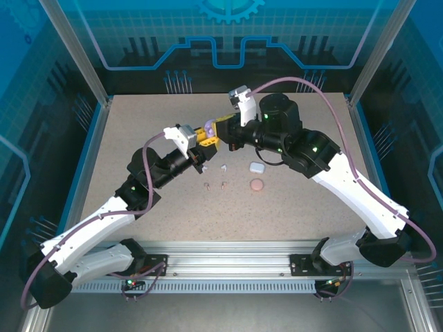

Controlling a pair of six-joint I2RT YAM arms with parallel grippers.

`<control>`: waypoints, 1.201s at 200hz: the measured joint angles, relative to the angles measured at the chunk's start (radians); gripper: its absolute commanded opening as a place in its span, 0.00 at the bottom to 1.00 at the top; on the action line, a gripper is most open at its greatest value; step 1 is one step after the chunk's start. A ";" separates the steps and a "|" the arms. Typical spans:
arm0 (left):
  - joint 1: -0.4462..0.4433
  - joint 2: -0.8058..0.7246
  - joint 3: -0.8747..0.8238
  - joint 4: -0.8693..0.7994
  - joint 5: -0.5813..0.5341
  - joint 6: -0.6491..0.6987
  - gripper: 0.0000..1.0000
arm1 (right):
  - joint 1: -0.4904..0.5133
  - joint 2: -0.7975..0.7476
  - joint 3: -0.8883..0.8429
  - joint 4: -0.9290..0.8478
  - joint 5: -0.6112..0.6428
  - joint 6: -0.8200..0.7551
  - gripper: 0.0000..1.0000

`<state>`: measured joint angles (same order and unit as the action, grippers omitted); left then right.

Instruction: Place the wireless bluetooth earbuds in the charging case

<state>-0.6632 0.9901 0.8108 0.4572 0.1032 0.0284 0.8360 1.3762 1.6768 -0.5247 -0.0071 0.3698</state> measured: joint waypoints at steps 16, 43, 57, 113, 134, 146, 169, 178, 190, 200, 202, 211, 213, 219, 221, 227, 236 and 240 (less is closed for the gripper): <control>-0.001 0.001 0.000 -0.001 0.000 0.000 0.00 | 0.001 0.001 0.000 -0.003 0.007 -0.010 0.15; -0.001 0.001 0.000 -0.003 0.000 0.000 0.00 | 0.003 0.001 0.000 -0.007 0.019 -0.018 0.32; -0.001 0.002 0.000 -0.004 0.000 0.000 0.00 | 0.006 0.001 0.000 -0.009 0.029 -0.021 0.41; -0.001 0.003 0.000 -0.004 0.000 0.000 0.00 | -0.007 -0.025 0.001 -0.009 0.060 -0.007 0.59; -0.002 0.003 0.000 -0.004 0.000 0.003 0.00 | -0.042 -0.047 0.029 -0.010 0.060 0.003 0.60; -0.002 0.004 0.000 -0.004 0.000 0.004 0.00 | -0.078 -0.048 0.062 -0.014 0.054 0.015 0.60; -0.002 0.007 0.000 -0.005 0.000 0.004 0.00 | -0.147 -0.020 0.151 -0.053 0.031 0.034 0.60; -0.002 0.008 0.000 -0.005 0.001 0.003 0.00 | -0.164 0.013 0.206 -0.077 0.020 0.038 0.60; -0.002 0.011 0.000 -0.005 0.006 0.003 0.00 | -0.177 0.078 0.296 -0.119 -0.001 0.040 0.60; -0.002 0.013 0.000 -0.008 0.011 0.003 0.00 | -0.182 0.140 0.370 -0.163 -0.016 0.040 0.59; -0.002 0.014 0.000 -0.008 0.012 0.003 0.00 | -0.182 0.150 0.381 -0.171 -0.019 0.039 0.59; -0.004 0.018 0.001 -0.009 0.019 0.003 0.00 | -0.185 0.212 0.445 -0.208 -0.035 0.035 0.58; -0.005 0.018 0.001 -0.009 0.019 0.003 0.00 | -0.186 0.227 0.460 -0.219 -0.038 0.035 0.58; -0.007 0.022 0.004 -0.011 0.023 0.003 0.00 | -0.188 0.265 0.496 -0.244 -0.048 0.032 0.58; -0.008 0.024 0.005 -0.012 0.023 0.003 0.00 | -0.188 0.278 0.506 -0.251 -0.052 0.032 0.58; -0.011 0.028 0.008 -0.013 0.026 0.003 0.00 | -0.189 0.314 0.536 -0.277 -0.059 0.029 0.57; -0.016 0.033 0.014 -0.017 0.029 0.003 0.00 | -0.190 0.365 0.570 -0.309 -0.070 0.025 0.56; -0.018 0.035 0.017 -0.019 0.030 0.003 0.00 | -0.191 0.388 0.584 -0.327 -0.077 0.024 0.55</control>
<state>-0.6811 1.0248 0.8280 0.4377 0.1329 0.0315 0.6449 1.7641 2.2612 -0.8513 -0.0837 0.3939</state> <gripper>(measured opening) 0.222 0.567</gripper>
